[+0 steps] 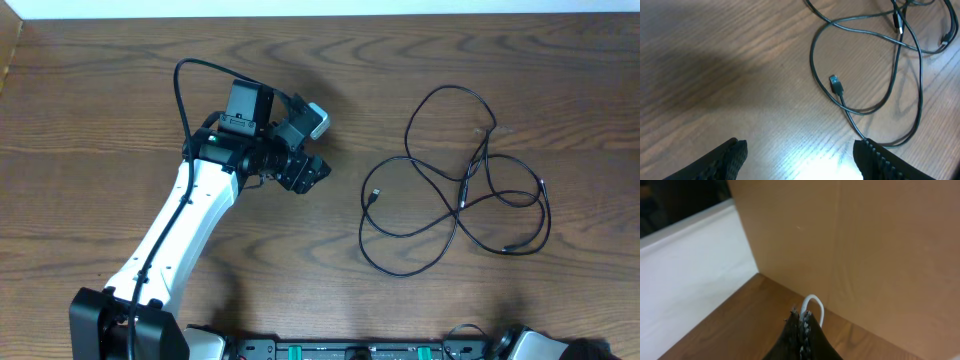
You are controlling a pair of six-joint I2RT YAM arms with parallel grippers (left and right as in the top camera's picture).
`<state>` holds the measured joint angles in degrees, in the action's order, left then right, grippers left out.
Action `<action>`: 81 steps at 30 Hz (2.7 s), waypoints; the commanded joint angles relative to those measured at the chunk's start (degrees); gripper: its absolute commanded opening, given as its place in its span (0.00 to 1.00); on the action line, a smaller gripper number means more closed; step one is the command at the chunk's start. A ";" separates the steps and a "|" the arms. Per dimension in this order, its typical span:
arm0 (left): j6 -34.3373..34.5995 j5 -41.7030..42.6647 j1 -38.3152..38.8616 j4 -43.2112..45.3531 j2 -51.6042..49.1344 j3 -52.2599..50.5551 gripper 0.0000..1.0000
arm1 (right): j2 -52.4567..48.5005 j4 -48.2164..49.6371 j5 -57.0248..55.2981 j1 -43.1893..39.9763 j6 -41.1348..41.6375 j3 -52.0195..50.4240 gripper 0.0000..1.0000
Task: Untangle cables
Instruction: 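Carry the white cable off the table to the right with the right gripper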
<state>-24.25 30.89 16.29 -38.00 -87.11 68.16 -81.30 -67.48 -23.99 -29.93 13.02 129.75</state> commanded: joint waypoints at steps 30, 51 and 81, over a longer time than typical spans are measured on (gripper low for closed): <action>-0.35 -0.57 0.17 -0.76 -0.02 -0.35 0.73 | -30.18 4.61 18.18 -27.23 0.63 -2.38 0.01; -0.35 -0.57 0.17 -0.72 -0.02 -0.35 0.73 | -45.53 -3.23 19.30 -28.59 2.16 -2.49 0.03; -0.37 -6.56 0.17 1.03 -0.02 -0.35 0.74 | -34.64 -5.64 37.64 -17.11 0.48 -2.43 0.81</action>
<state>-24.25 26.35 16.29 -37.06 -87.11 68.16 -121.99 -72.64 11.29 -52.16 15.90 127.00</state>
